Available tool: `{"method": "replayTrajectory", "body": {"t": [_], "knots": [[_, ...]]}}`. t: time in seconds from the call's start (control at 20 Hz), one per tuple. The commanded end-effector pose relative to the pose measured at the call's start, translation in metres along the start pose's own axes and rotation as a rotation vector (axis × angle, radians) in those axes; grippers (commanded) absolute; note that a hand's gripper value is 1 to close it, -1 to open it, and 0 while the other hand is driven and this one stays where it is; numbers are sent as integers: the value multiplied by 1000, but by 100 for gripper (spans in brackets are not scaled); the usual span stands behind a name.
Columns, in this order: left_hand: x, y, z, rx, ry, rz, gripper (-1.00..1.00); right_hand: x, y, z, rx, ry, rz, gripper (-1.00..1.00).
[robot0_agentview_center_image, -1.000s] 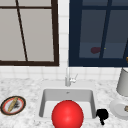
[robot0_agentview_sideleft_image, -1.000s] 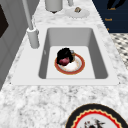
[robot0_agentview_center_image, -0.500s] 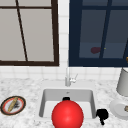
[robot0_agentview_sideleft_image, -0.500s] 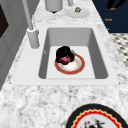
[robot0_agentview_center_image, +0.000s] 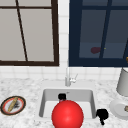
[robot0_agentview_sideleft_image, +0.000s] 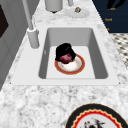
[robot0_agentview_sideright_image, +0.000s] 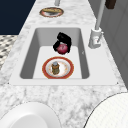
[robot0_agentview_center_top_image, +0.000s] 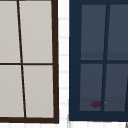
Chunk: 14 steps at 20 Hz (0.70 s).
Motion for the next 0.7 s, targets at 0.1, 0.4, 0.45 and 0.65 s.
{"method": "replayTrajectory", "body": {"t": [0.1, 0.4, 0.45, 0.65], "knots": [[22, 33, 26, -32, -32, -47, 100, 0, 0, 0, 0, 0, 0, 0], [35, 58, 57, -30, -17, -32, 100, 0, 0, 0, 0, 0, 0, 0], [37, 62, 63, -31, -16, -31, 100, 0, 0, 0, 0, 0, 0, 0], [45, 77, 89, -24, -7, -28, 100, 0, 0, 0, 0, 0, 0, 0]]}}
